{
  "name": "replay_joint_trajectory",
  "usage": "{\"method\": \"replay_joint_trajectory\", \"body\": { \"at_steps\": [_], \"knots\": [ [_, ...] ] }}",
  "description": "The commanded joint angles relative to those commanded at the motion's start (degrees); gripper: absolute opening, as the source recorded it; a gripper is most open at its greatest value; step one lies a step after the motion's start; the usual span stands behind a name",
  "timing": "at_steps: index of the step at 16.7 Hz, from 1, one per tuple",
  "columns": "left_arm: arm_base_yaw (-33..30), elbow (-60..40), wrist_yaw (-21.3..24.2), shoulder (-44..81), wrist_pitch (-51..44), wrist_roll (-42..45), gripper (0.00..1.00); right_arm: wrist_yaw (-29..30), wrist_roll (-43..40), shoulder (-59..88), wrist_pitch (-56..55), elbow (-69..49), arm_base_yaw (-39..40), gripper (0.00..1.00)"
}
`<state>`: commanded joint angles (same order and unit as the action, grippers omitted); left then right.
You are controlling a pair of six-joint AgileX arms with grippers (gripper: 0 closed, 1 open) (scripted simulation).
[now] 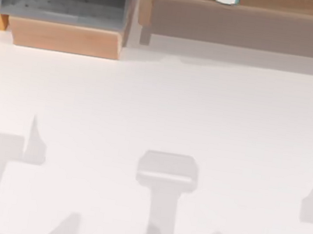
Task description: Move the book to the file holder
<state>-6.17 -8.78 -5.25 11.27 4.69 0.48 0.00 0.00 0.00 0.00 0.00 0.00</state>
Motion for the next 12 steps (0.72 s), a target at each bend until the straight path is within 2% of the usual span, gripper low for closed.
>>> {"method": "replay_joint_trajectory", "body": {
  "at_steps": [5, 12],
  "knots": [
    [-10.25, -17.25, -8.88, 22.66, 7.97, 0.63, 1.00, 0.00, 0.00, 0.00, 0.00, 0.00, 0.00, 1.00],
    [-24.97, -48.35, -22.16, 65.23, 19.32, 1.14, 1.00, 0.00, 0.00, 0.00, 0.00, 0.00, 0.00, 1.00]
  ]
}}
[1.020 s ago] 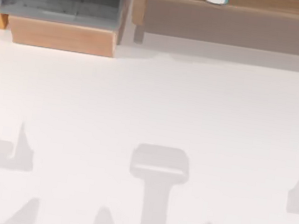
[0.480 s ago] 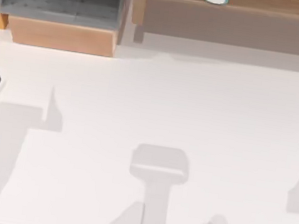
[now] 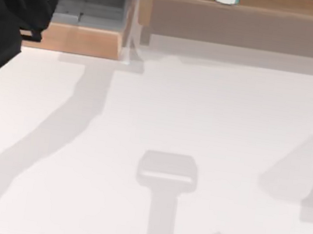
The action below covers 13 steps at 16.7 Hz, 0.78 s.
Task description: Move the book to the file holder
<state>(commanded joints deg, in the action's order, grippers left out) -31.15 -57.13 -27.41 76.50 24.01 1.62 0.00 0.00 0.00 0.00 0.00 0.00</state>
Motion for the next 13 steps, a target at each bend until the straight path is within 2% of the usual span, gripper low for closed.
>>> {"method": "replay_joint_trajectory", "body": {
  "at_steps": [7, 10, 13],
  "knots": [
    [-10.17, -30.06, -10.26, 40.29, 7.63, -0.36, 1.00, 0.00, 0.00, 0.00, 0.00, 0.00, 0.00, 1.00],
    [-12.32, -39.40, -13.03, 51.88, 9.30, -0.64, 1.00, 0.00, 0.00, 0.00, 0.00, 0.00, 0.00, 1.00],
    [-13.32, -44.91, -14.43, 58.14, 10.04, -0.86, 1.00, 0.00, 0.00, 0.00, 0.00, 0.00, 0.00, 1.00]
  ]
}}
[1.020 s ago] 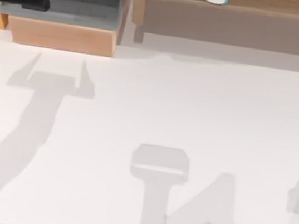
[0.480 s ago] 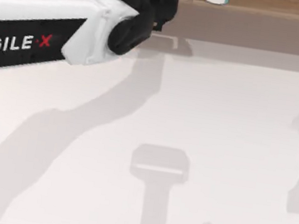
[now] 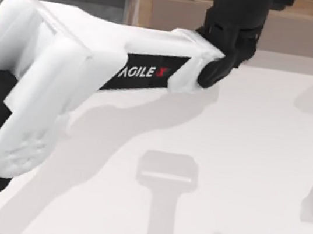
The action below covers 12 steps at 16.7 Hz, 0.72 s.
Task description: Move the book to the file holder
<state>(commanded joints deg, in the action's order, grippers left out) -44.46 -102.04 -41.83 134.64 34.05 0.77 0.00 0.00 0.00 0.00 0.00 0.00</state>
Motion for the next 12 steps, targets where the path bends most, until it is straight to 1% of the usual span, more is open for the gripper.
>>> {"method": "replay_joint_trajectory", "body": {
  "at_steps": [7, 12],
  "knots": [
    [0.15, -0.99, -0.06, 1.13, -0.04, -0.05, 1.00, 0.00, 0.00, 0.00, 0.00, 0.00, 0.00, 1.00],
    [1.00, -6.09, 0.96, 3.92, -2.25, -0.13, 1.00, 0.00, 0.00, 0.00, 0.00, 0.00, 0.00, 1.00]
  ]
}}
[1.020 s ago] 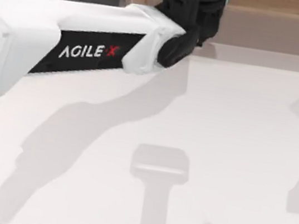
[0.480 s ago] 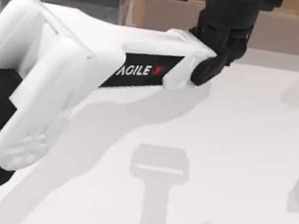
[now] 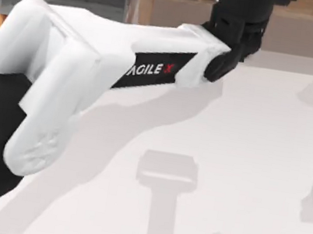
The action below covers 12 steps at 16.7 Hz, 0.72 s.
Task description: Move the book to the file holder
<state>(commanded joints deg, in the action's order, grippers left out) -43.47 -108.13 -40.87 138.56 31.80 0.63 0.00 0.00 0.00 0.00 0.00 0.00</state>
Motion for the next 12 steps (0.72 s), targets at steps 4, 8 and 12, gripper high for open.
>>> {"method": "replay_joint_trajectory", "body": {
  "at_steps": [4, 8, 12],
  "knots": [
    [0.27, -1.37, 0.28, 0.73, -0.64, -0.02, 1.00, 0.00, 0.00, 0.00, 0.00, 0.00, 0.00, 1.00],
    [0.27, -1.37, 0.28, 0.73, -0.64, -0.02, 0.77, 0.00, 0.00, 0.00, 0.00, 0.00, 0.00, 1.00],
    [0.27, -1.37, 0.28, 0.73, -0.64, -0.02, 0.47, 0.00, 0.00, 0.00, 0.00, 0.00, 0.00, 1.00]
  ]
}}
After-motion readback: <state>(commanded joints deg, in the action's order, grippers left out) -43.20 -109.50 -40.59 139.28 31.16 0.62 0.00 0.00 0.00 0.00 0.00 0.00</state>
